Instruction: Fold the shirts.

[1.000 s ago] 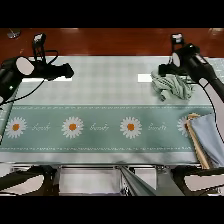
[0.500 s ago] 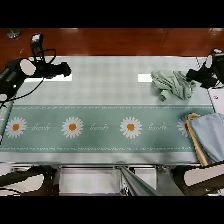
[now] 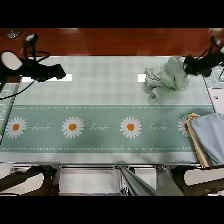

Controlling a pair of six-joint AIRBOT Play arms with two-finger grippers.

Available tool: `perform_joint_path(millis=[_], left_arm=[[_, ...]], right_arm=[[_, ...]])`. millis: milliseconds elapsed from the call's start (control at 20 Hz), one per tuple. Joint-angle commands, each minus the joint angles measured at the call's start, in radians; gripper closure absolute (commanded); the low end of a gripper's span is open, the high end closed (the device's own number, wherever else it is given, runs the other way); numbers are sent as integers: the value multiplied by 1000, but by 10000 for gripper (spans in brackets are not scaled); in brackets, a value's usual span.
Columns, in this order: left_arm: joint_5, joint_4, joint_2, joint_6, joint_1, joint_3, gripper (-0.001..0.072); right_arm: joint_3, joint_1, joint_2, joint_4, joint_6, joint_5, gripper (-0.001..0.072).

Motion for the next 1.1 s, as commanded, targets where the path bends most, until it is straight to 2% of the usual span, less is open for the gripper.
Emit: perform_joint_path(millis=[0, 100, 250, 500, 650, 800, 950, 1050], left_arm=[[-146, -13, 176, 31, 37, -30, 8], [-143, -66, 322, 10, 14, -116, 8], [-110, -108, 516, -18, -42, -269, 8], [-39, -114, 645, -107, -119, -391, 8], [6, -114, 636, -113, -145, -391, 8], [94, -107, 636, -113, -141, -391, 8], [116, -105, 636, -113, -111, -391, 8], [108, -106, 636, -113, -108, -391, 8]], right_arm=[[115, 1, 187, 83, -61, -100, 690], [144, 1, 302, 126, -105, -150, 691], [209, 1, 423, 188, -184, -149, 691], [322, 20, 515, 344, -290, -62, 691], [321, 222, 539, 247, -304, 85, 691], [246, 530, 538, 19, -256, 162, 691], [27, 731, 537, -131, -170, 132, 691], [-195, 799, 535, -100, -116, 14, 691]])
